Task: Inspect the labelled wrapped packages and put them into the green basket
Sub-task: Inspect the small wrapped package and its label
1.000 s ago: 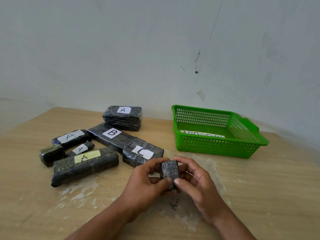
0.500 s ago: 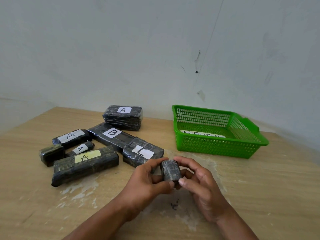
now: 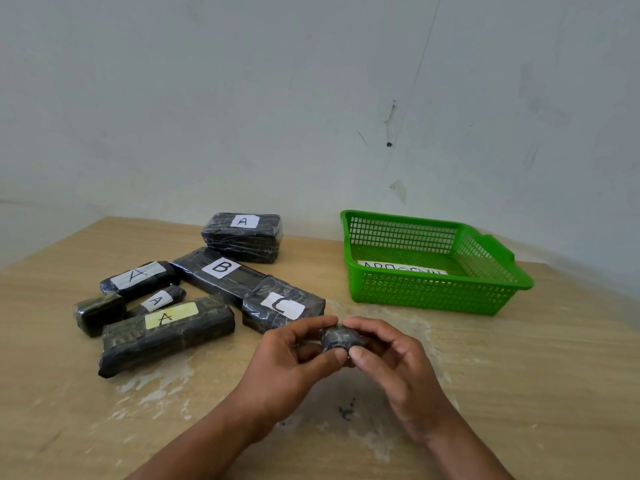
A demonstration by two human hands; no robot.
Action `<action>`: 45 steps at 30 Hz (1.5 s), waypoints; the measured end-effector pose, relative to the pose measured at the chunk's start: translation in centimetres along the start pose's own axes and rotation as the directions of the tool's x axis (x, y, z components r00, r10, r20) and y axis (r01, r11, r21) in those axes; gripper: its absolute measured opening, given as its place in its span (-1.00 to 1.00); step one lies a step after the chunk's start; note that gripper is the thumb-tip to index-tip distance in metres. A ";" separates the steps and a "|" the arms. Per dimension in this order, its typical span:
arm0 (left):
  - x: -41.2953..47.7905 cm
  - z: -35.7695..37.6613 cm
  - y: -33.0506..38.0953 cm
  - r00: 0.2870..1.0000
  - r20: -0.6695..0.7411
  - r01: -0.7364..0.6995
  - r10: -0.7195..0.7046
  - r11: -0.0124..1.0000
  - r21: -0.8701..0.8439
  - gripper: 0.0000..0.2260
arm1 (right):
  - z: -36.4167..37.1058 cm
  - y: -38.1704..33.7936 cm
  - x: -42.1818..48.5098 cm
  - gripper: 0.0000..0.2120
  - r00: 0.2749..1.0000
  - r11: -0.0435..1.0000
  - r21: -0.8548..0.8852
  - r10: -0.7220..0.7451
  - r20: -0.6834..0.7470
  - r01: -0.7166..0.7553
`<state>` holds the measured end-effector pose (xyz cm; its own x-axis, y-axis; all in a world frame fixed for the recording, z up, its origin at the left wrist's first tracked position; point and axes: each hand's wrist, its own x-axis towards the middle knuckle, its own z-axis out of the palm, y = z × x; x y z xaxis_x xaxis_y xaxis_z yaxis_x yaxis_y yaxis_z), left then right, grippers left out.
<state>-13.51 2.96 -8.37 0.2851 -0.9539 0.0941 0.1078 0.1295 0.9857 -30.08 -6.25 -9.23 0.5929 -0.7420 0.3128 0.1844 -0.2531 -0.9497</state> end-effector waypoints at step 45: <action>-0.1 0.1 -0.5 0.986 -0.044 -0.133 0.161 0.916 0.379 -0.72 | 0.7 0.3 0.1 -0.94 0.999 0.974 -0.221 -0.042 0.000 0.041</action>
<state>-13.64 2.93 -8.85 0.3399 -0.9079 0.2454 -0.3004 0.1424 0.9431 -29.39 -5.99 -9.45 0.5846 -0.7308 0.3525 0.0304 -0.4145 -0.9095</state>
